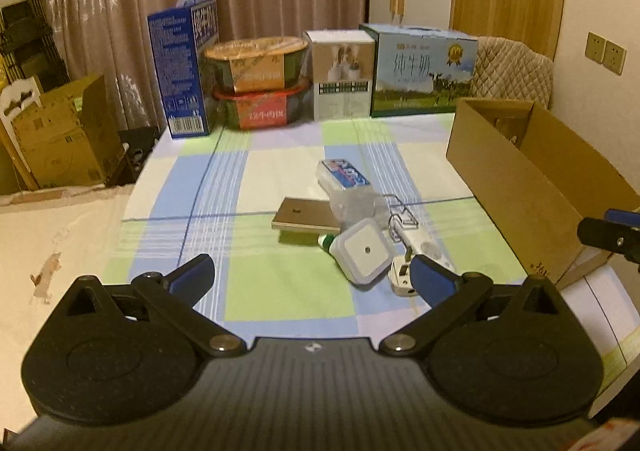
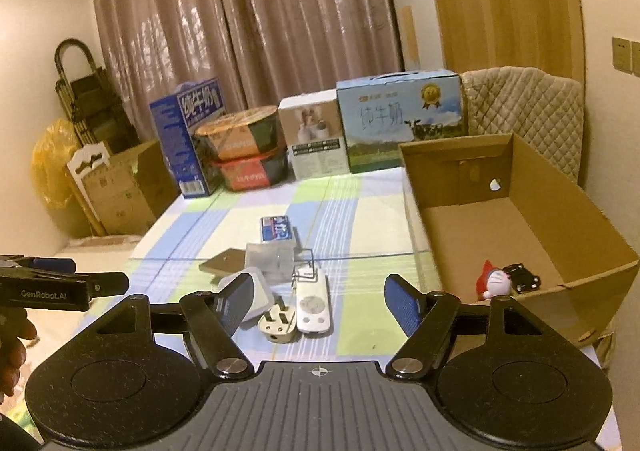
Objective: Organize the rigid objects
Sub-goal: 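Move the right gripper to the white Midea remote and grasp it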
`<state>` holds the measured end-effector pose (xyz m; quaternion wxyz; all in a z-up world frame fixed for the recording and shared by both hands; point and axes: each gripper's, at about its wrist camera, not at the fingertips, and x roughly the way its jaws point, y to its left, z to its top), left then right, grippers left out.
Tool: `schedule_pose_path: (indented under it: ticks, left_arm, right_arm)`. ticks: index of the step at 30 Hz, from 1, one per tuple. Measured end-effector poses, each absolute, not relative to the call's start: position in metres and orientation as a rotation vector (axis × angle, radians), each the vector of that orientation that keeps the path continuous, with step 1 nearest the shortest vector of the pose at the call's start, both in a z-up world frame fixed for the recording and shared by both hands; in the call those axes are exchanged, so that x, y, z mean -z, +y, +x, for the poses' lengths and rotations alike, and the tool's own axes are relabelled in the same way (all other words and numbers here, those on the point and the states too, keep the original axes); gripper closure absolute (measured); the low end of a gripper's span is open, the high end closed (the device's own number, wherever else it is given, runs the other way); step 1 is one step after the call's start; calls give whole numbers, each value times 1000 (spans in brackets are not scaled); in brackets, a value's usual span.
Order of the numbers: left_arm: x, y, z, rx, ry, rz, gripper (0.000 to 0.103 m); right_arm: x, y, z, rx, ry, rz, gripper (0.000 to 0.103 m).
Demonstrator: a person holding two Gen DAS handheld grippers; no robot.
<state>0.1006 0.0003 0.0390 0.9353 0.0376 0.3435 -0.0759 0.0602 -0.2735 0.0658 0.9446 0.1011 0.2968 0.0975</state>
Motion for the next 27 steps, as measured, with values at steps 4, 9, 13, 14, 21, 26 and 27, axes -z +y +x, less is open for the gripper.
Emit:
schedule_pose_path:
  ticks: [4,9,13,14,21,26,27]
  left_arm:
    - [-24,0,112,174,717,87,1]
    - [2,-3,133,205,736,110,1]
    - [23,-5,141,214,737,146,1]
    - [28,-6,142,218,740,159,1]
    - [49,-4,156,264,731,212,1]
    - [53,-8,170,311,742,243,1]
    - [51,-9,172,323,732,248,1]
  right_arm:
    - [-51,-262,69,-219,622,181,34]
    - [-24,-253,87,-252,646,148,34]
    - [-4,-250,105,-265,674,139,34]
    - [3,-248,111,-274,689,134,34]
    - [29,-245,144,-288,736,129,34]
    - [28,-240,150,-281,753,124,34]
    - [28,-237,150,-283,750,112,34]
